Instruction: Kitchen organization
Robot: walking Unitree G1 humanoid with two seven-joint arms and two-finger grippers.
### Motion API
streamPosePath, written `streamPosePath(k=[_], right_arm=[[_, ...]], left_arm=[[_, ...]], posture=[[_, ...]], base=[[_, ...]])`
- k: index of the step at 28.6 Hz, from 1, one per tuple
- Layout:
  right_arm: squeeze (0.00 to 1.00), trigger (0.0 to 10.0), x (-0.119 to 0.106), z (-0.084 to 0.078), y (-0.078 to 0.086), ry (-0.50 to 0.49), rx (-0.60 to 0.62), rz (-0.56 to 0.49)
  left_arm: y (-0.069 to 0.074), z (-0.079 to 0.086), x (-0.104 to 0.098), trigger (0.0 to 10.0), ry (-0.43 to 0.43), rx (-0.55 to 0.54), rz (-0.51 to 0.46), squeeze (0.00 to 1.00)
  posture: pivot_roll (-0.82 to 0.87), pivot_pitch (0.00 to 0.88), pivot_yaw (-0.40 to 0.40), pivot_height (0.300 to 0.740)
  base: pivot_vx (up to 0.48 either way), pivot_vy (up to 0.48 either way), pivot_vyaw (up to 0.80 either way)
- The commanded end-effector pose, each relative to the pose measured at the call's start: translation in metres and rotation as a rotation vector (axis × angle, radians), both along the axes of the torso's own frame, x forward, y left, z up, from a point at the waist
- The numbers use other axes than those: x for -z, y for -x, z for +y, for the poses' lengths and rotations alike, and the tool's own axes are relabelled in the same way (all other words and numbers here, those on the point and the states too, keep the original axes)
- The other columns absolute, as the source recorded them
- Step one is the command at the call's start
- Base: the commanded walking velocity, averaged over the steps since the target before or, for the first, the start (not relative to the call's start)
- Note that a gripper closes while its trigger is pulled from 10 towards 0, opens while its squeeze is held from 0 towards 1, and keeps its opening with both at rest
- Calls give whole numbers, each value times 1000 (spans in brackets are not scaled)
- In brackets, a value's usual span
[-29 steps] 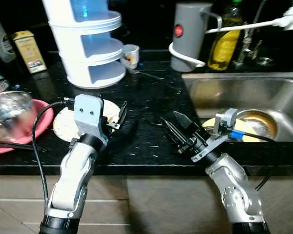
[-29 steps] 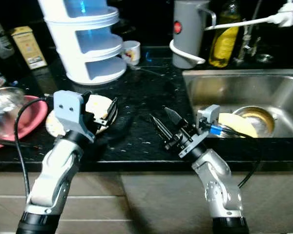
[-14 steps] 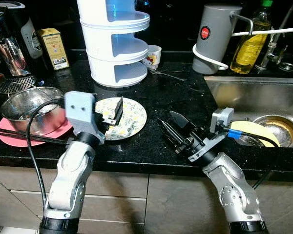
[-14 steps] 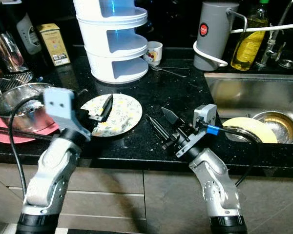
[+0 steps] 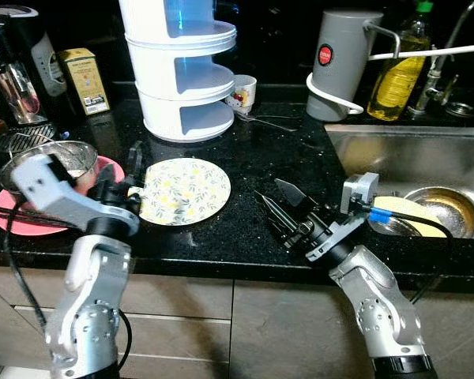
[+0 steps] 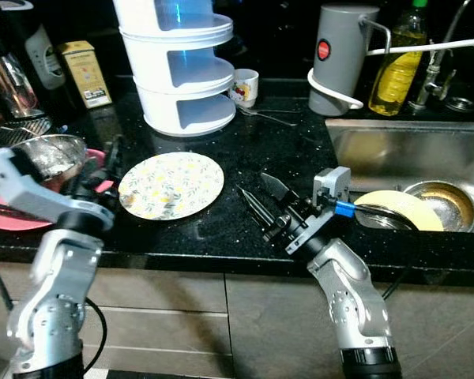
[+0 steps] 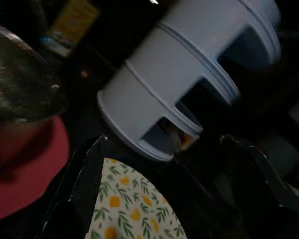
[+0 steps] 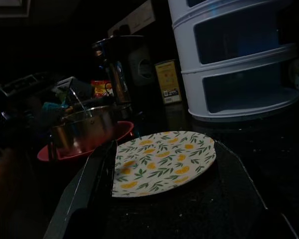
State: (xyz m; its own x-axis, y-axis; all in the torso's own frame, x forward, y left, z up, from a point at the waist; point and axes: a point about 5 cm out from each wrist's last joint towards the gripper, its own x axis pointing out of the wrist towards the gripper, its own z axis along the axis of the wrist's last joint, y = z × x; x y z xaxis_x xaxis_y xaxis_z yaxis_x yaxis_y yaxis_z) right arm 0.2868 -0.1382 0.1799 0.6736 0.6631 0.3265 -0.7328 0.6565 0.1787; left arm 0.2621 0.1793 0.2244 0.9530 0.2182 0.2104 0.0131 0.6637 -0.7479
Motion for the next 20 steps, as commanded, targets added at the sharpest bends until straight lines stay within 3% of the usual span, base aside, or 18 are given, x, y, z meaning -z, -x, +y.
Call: streamPosePath(k=[1,8,10,12,20], right_arm=[[0,10000,2,4,-1,24,-23,12],[0,10000,2,6,-3,20,-25,9],[0,10000,2,8,-2,19,-28,8],[0,10000,2,8,-1,20,-29,9],[0,10000,2,5,-1,27,-25,9]], left_arm=[[4,-8,11,10000,170,-4,48,0],[0,-4,24,10000,311,46,146,0],[-2,-8,30,10000,446,80,179,0],[-1,-11,35,10000,525,99,212,0],[3,-27,40,10000,651,176,295,0]], posture=[[15,0,-1,740],[23,0,0,740],[18,0,3,740],[14,0,5,740],[12,0,6,740]], base=[[0,0,0],[0,0,0],[0,0,0],[0,0,0],[0,0,0]])
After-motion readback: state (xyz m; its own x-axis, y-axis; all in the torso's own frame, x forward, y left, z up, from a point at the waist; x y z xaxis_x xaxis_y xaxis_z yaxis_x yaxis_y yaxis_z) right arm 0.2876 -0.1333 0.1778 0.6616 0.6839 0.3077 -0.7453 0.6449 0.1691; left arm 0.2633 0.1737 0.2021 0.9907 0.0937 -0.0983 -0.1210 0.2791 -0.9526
